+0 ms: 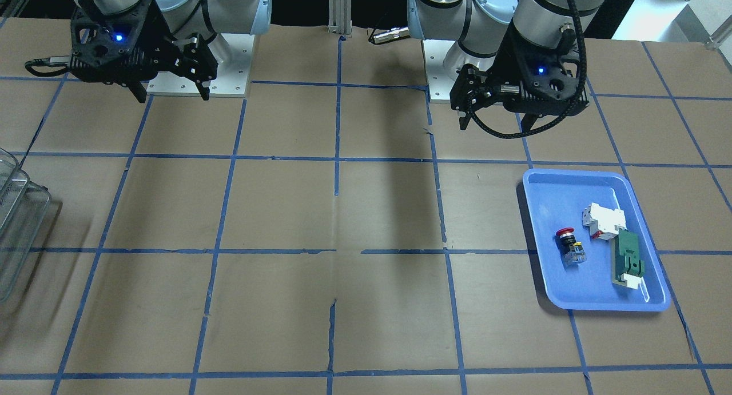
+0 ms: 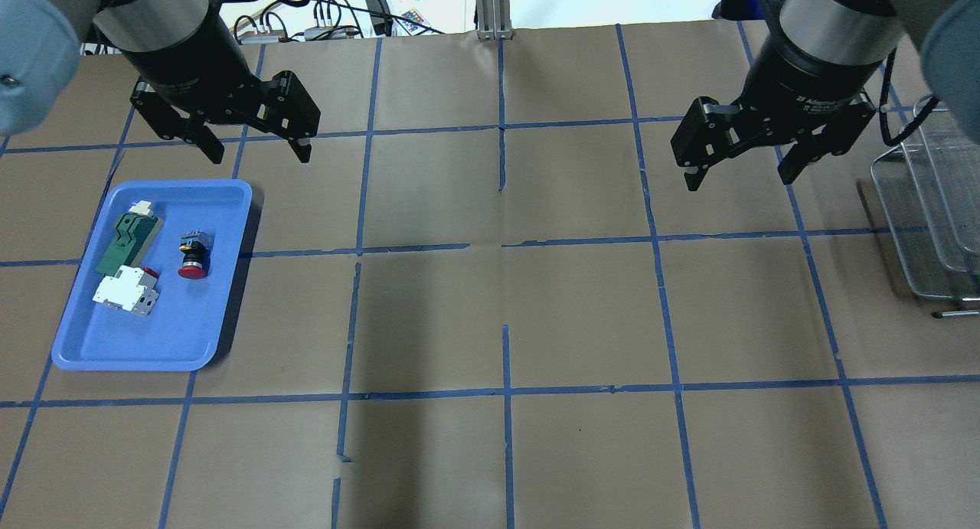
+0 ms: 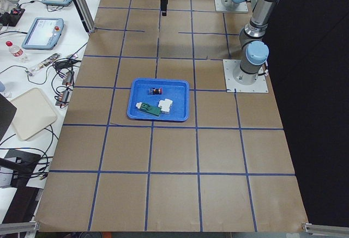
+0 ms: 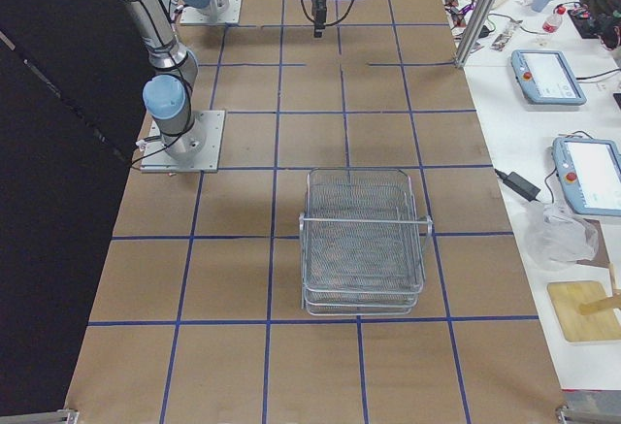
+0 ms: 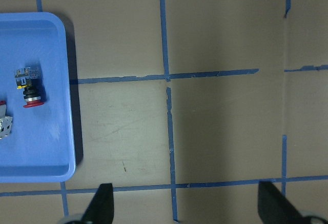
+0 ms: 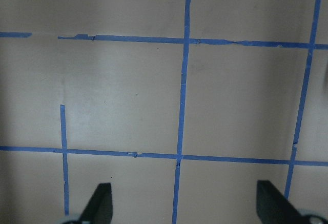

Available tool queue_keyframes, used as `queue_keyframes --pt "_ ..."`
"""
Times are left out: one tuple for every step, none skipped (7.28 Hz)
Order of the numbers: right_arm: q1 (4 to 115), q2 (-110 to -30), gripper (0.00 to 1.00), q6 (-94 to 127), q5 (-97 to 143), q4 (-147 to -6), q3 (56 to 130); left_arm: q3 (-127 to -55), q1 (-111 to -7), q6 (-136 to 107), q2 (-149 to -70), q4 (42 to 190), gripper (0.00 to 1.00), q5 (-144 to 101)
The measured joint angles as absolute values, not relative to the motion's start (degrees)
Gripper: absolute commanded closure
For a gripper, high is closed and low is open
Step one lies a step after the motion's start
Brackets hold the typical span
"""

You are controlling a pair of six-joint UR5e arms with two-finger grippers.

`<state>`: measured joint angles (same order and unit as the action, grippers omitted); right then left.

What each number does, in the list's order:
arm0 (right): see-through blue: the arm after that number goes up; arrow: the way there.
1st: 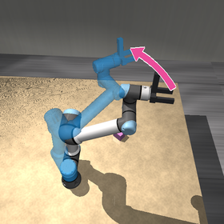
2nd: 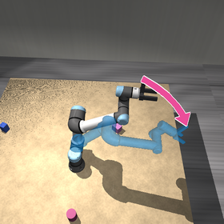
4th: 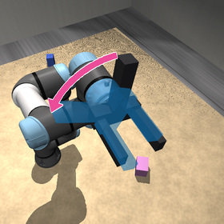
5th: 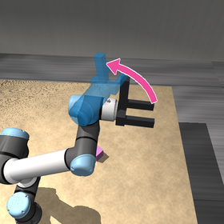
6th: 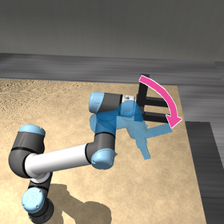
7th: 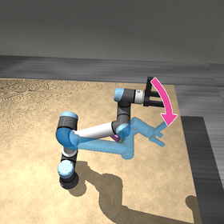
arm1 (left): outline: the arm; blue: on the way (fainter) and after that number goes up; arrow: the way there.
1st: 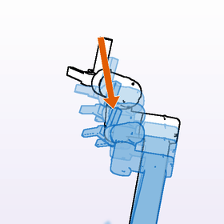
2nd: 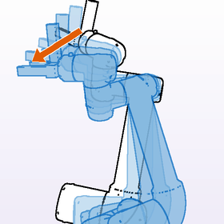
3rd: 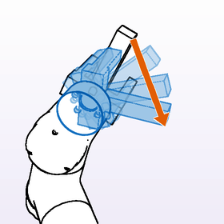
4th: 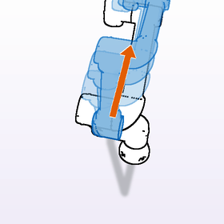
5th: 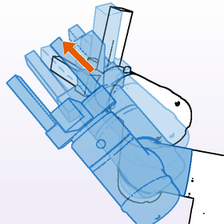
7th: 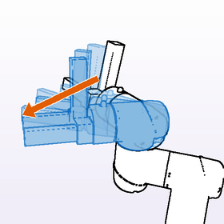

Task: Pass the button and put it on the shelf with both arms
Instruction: 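Move the left gripper toward the blue tray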

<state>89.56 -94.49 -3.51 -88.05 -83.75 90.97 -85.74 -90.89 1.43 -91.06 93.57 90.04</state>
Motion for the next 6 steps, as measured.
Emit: queue_keyframes --pt "89.56 -94.49 0.0 -3.53 -88.08 -83.66 90.99 -85.76 -90.84 1.49 -91.06 93.59 0.0 90.01" --pt "89.56 -94.49 0.0 -3.57 -88.09 -83.59 91.02 -85.8 -90.74 1.56 -91.05 93.58 0.0 90.01" --pt "89.56 -94.49 0.0 -3.59 -88.03 -83.56 91.04 -85.86 -90.36 1.67 -91.21 93.53 0.0 90.04" --pt "89.56 -94.53 0.0 -3.6 -88.0 -83.53 91.05 -85.91 -89.32 1.81 -91.68 93.33 0.0 90.08" --pt "89.56 -94.56 0.0 -3.6 -88.0 -83.49 91.05 -85.94 -87.38 3.02 -92.19 93.0 0.0 90.0" --pt "89.56 -94.57 0.0 -3.6 -88.04 -83.44 91.05 -86.03 -84.81 5.78 -92.51 92.65 0.0 89.98"
